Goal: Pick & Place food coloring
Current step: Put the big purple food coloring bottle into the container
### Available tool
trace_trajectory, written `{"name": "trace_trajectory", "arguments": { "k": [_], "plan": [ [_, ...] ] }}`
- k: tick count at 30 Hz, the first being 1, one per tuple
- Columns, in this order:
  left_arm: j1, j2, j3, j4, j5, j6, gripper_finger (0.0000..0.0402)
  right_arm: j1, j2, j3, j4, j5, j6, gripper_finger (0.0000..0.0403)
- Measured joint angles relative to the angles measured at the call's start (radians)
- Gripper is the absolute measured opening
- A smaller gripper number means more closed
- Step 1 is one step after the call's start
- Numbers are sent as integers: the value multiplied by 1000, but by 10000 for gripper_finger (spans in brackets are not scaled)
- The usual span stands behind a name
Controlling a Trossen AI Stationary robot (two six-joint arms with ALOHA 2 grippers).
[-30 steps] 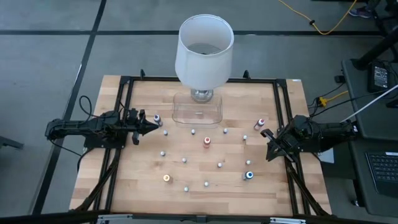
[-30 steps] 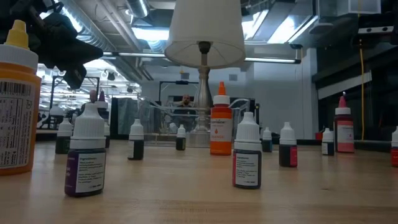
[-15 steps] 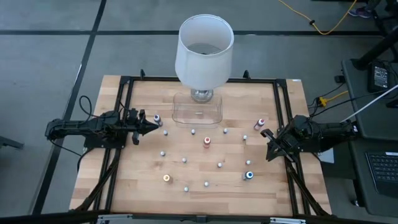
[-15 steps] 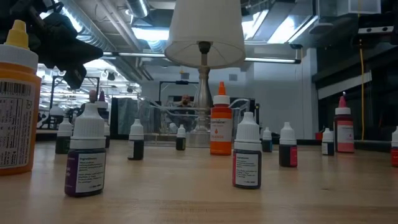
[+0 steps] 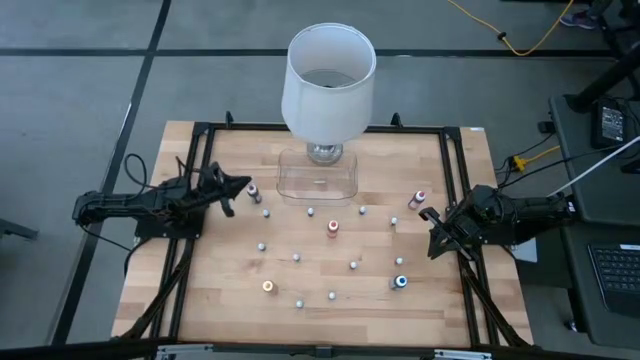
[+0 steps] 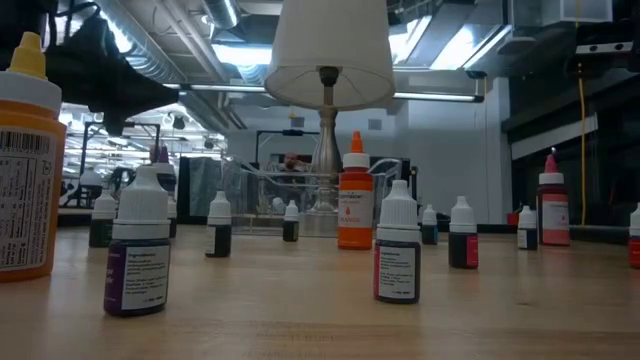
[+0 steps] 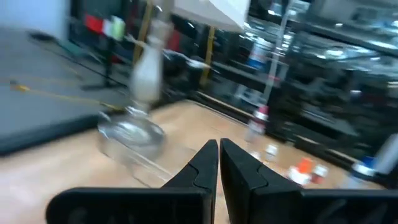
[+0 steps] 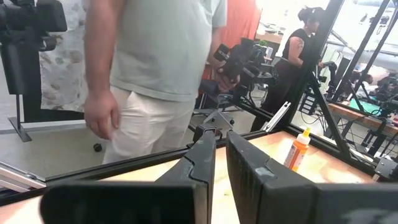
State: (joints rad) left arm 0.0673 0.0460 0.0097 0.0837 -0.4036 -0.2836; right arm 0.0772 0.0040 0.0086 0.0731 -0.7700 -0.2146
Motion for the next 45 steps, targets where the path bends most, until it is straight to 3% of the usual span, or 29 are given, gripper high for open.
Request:
{"name": "trace_trajectory", "arguments": {
  "k": [3,7,11,17,23,26,31,37,45],
  "plan": [
    [0,0,22,42,-43,60,15,0,0,0,0,0,0,44],
    [0,8,161,-10,-35,130,15,0,0,0,0,0,0,44],
    [0,99,418,-333,-13,164,15,0,0,0,0,0,0,44],
    [0,391,845,-814,-50,185,15,0,0,0,0,0,0,44],
    [0,656,1165,-1064,-49,184,22,0,0,0,0,0,0,44],
    [0,729,1209,-1100,-60,185,33,0,0,0,0,0,0,44],
    [29,810,1175,-1126,-85,135,57,0,0,0,0,0,0,44],
    [137,919,1173,-1168,86,5,103,0,0,0,0,0,0,44],
    [233,1048,1173,-1181,177,-18,174,0,0,0,0,0,0,44]
  ]
}}
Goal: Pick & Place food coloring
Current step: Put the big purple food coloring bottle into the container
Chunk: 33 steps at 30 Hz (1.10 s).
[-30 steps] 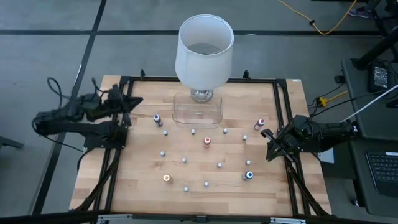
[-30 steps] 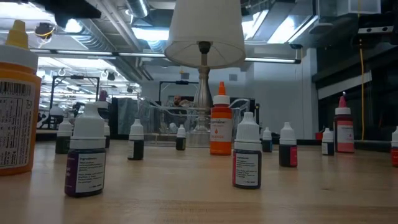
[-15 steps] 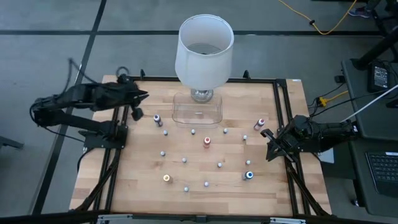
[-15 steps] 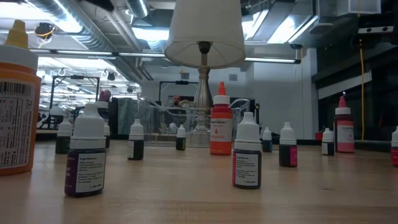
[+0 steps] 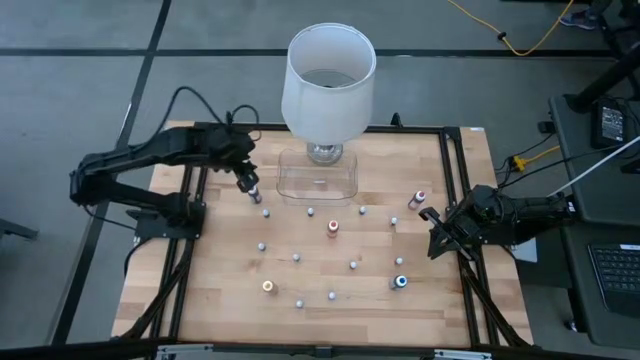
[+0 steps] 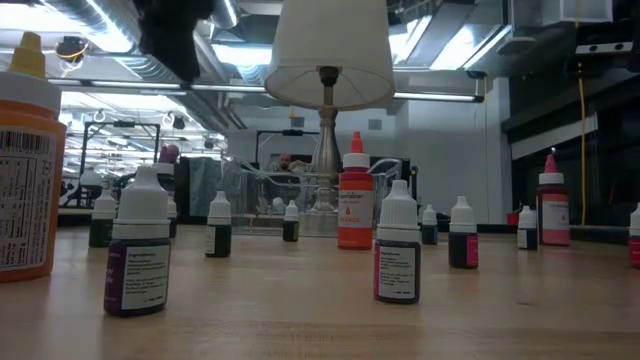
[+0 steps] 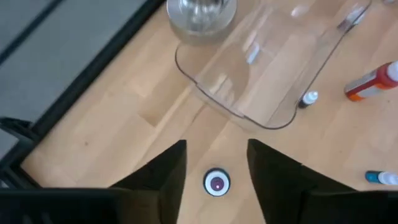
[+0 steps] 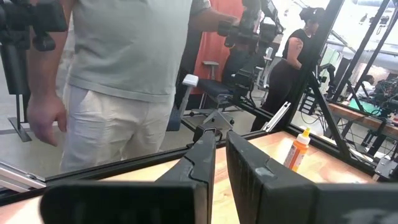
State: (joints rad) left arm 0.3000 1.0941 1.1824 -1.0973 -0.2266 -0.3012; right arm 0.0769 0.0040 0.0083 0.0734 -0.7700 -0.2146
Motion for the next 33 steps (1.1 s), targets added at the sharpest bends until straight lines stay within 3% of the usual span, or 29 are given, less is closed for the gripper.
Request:
{"name": "trace_trajectory", "arguments": {
  "k": [9,16,25,33],
  "plan": [
    [31,44,-5,-82,57,46,230,0,0,0,0,0,0,44],
    [31,20,-179,-56,80,64,259,0,0,0,0,0,0,44],
    [28,16,-408,180,166,74,281,0,0,0,0,0,0,44],
    [29,16,-490,296,164,106,283,0,0,0,0,0,0,44]
  ]
}}
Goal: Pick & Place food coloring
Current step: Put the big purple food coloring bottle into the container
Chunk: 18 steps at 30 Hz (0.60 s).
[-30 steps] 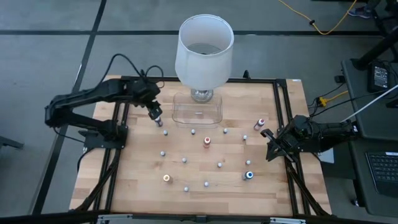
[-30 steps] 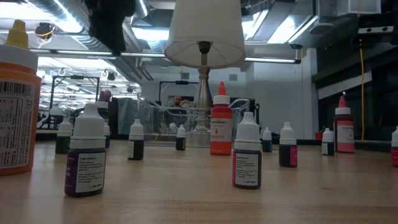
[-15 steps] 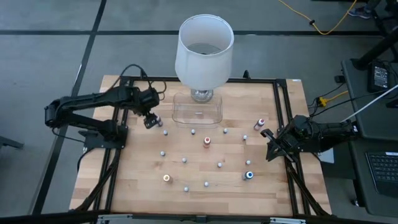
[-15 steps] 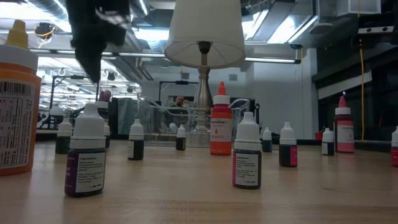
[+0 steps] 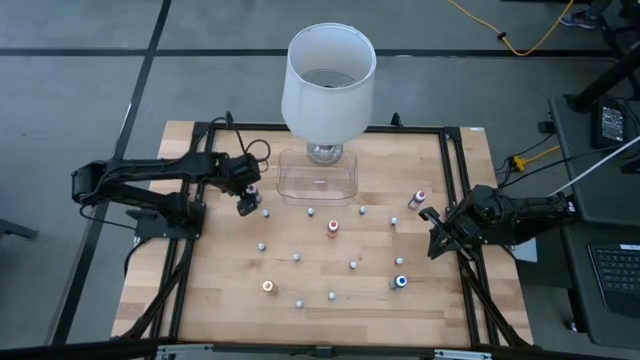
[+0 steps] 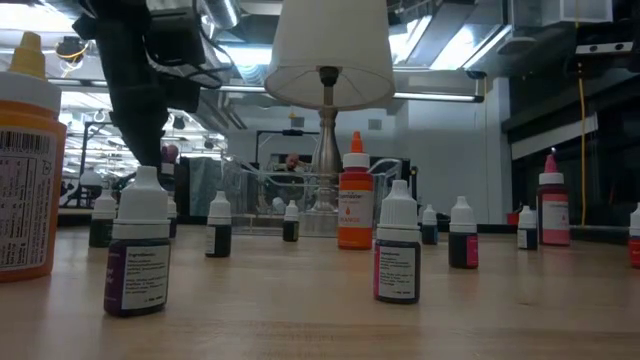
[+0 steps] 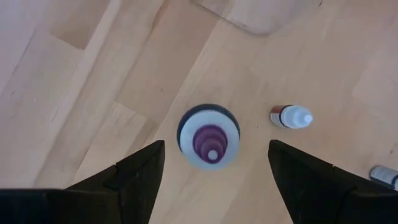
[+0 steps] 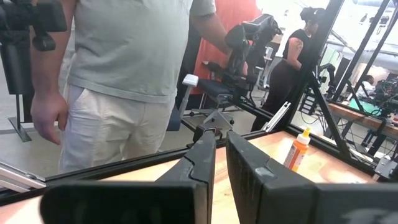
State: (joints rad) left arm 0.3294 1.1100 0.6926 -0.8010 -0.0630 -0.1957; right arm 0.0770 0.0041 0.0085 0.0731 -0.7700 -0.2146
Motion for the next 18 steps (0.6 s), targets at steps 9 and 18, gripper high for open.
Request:
{"name": "trace_trajectory", "arguments": {
  "k": [9,18],
  "plan": [
    [0,5,-2,51,-32,29,283,0,0,0,0,0,0,44],
    [0,24,-28,85,-31,42,283,0,0,0,0,0,0,44]
  ]
}}
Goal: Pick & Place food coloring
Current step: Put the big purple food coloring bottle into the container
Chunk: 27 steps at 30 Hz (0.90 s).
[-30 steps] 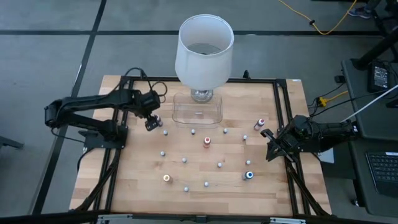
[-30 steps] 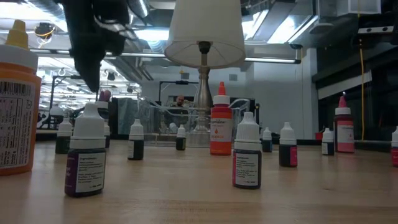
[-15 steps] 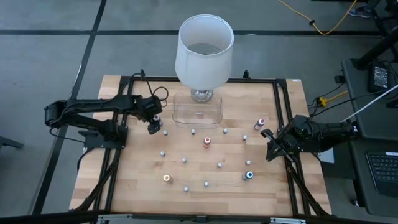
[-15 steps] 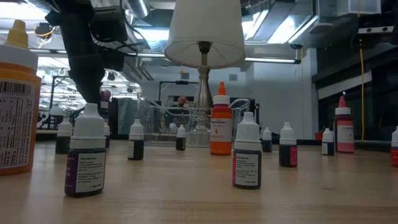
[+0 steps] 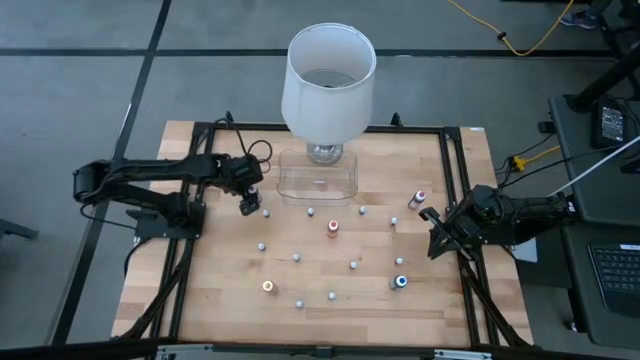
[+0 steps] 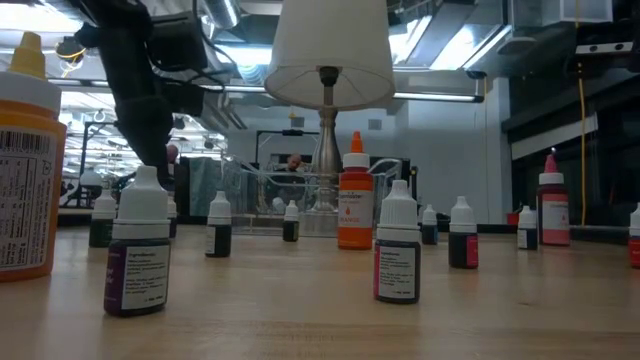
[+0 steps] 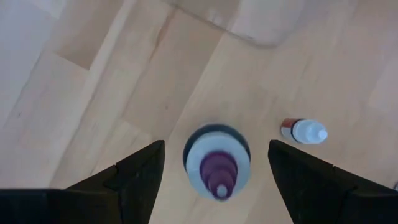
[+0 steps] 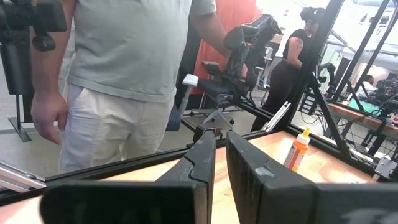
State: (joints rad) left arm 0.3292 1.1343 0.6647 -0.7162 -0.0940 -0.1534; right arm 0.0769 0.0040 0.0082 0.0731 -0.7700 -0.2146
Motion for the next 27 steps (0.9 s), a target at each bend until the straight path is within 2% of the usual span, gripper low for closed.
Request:
{"name": "trace_trajectory", "arguments": {
  "k": [10,15,22,27],
  "plan": [
    [0,91,-1,14,2,30,274,0,0,0,0,0,0,44],
    [0,101,-1,14,2,21,233,0,0,0,0,0,0,44],
    [0,100,-1,12,3,7,142,0,0,0,0,0,0,44],
    [0,78,-1,10,3,-10,138,0,0,0,0,0,0,44]
  ]
}}
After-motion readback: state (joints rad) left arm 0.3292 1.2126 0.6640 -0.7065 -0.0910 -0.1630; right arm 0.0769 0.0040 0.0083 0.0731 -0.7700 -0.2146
